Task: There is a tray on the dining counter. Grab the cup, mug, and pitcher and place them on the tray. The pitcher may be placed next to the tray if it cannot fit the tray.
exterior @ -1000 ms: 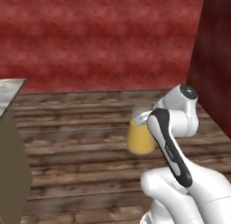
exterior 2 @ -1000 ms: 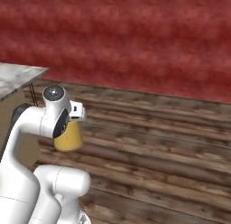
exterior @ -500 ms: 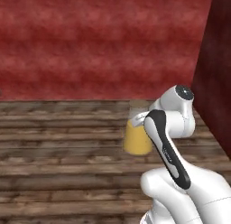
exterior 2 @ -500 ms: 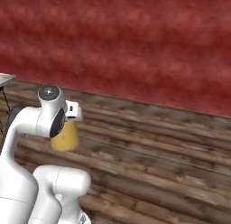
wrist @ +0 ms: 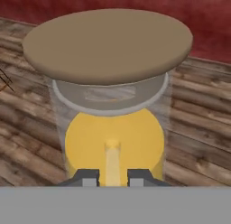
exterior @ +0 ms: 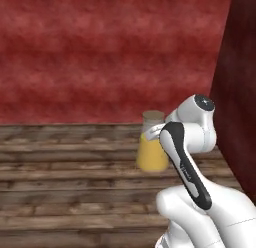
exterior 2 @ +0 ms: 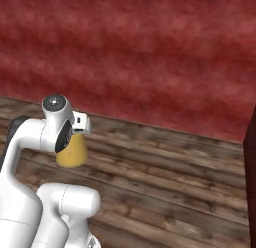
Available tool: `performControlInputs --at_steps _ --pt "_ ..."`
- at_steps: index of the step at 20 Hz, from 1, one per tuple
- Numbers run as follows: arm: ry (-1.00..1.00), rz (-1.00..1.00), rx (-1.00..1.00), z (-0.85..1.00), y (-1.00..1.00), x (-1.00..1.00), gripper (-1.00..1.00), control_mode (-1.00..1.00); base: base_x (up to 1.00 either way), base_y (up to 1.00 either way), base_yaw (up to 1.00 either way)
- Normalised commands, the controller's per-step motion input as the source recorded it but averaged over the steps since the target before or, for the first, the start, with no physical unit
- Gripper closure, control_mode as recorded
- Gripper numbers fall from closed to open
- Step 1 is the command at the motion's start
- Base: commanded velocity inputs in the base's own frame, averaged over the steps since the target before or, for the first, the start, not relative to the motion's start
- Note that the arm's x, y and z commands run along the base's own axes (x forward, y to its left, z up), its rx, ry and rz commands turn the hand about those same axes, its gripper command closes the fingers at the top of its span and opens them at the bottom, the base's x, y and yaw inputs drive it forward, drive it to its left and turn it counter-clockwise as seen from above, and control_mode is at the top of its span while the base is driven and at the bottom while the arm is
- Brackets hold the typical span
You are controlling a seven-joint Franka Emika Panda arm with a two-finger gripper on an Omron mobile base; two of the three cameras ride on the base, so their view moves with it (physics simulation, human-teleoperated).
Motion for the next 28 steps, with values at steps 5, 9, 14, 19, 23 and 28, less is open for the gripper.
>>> performControlInputs --at_steps 5,9,14,19,23,28 --pt "0.00 0.00 0.00 0.00 0.00 0.00 1.00 1.00 1.00 -0.57 0.01" --pt "0.00 0.00 0.00 0.00 0.00 0.00 1.00 1.00 1.00 -0.30 0.31" --pt "0.00 0.00 0.00 0.00 0.00 0.00 1.00 1.00 1.00 -0.29 0.67" --pt "0.00 0.00 0.00 0.00 0.00 0.00 1.00 1.00 1.00 -0.21 0.79" --pt "0.00 0.00 0.00 0.00 0.00 0.00 1.00 1.00 1.00 -0.21 0.80" --pt "0.00 0.00 0.00 0.00 0.00 0.00 1.00 1.00 1.00 -0.42 0.72"
